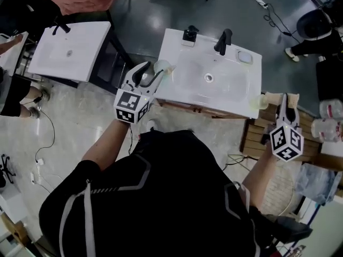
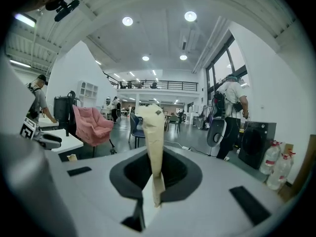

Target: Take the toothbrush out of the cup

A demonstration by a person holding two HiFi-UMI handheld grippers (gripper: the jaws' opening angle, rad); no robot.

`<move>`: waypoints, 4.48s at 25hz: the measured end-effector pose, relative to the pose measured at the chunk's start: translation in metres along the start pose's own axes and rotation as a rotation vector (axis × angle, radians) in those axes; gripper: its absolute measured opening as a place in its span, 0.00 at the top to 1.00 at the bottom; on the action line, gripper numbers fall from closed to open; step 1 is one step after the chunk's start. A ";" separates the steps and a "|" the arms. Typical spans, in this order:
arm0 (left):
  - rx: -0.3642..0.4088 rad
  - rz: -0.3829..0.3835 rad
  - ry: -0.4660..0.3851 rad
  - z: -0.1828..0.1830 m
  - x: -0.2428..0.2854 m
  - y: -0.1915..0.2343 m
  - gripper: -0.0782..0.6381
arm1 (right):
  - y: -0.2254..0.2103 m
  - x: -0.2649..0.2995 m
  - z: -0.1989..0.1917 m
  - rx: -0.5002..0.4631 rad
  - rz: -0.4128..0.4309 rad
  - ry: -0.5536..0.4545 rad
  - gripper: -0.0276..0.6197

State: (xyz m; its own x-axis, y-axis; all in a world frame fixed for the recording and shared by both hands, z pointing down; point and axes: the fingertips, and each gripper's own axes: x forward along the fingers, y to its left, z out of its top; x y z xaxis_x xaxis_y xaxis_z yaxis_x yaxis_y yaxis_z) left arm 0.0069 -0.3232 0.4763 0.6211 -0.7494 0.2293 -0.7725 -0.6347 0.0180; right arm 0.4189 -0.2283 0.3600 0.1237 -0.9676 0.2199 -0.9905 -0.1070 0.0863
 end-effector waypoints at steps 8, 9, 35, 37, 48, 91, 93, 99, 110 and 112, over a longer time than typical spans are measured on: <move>0.109 -0.117 0.132 -0.066 0.021 -0.024 0.53 | 0.013 -0.018 0.001 -0.027 -0.036 0.035 0.92; 0.121 -0.117 0.139 -0.071 0.026 -0.023 0.53 | 0.014 -0.019 0.001 -0.029 -0.042 0.039 0.92; 0.120 -0.094 0.177 -0.103 0.093 -0.007 0.74 | 0.010 -0.055 -0.017 -0.038 -0.145 0.099 0.92; 0.119 -0.085 0.177 -0.104 0.096 -0.007 0.76 | 0.009 -0.053 -0.017 -0.038 -0.141 0.096 0.92; 0.145 -0.038 0.141 -0.080 0.085 0.001 0.81 | 0.003 -0.043 -0.015 -0.020 -0.090 0.060 0.92; -0.047 0.230 -0.173 0.135 -0.061 0.031 0.85 | 0.026 0.031 0.035 0.033 0.186 -0.089 0.92; -0.033 0.237 -0.166 0.139 -0.060 0.034 0.85 | 0.027 0.031 0.038 0.034 0.193 -0.092 0.92; -0.008 0.256 -0.176 0.154 -0.057 0.038 0.85 | 0.034 0.030 0.035 0.017 0.208 -0.069 0.93; -0.021 0.243 -0.141 0.142 -0.046 0.031 0.85 | 0.032 0.031 0.030 0.019 0.197 -0.057 0.93; -0.030 0.242 -0.136 0.139 -0.043 0.032 0.85 | 0.032 0.032 0.031 0.016 0.198 -0.060 0.93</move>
State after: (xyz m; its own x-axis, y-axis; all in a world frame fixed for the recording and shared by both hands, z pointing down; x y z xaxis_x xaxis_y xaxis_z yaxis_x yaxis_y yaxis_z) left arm -0.0260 -0.3373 0.3317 0.4285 -0.8982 0.0976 -0.9029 -0.4298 0.0082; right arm 0.3898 -0.2701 0.3397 -0.0770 -0.9819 0.1732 -0.9960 0.0837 0.0318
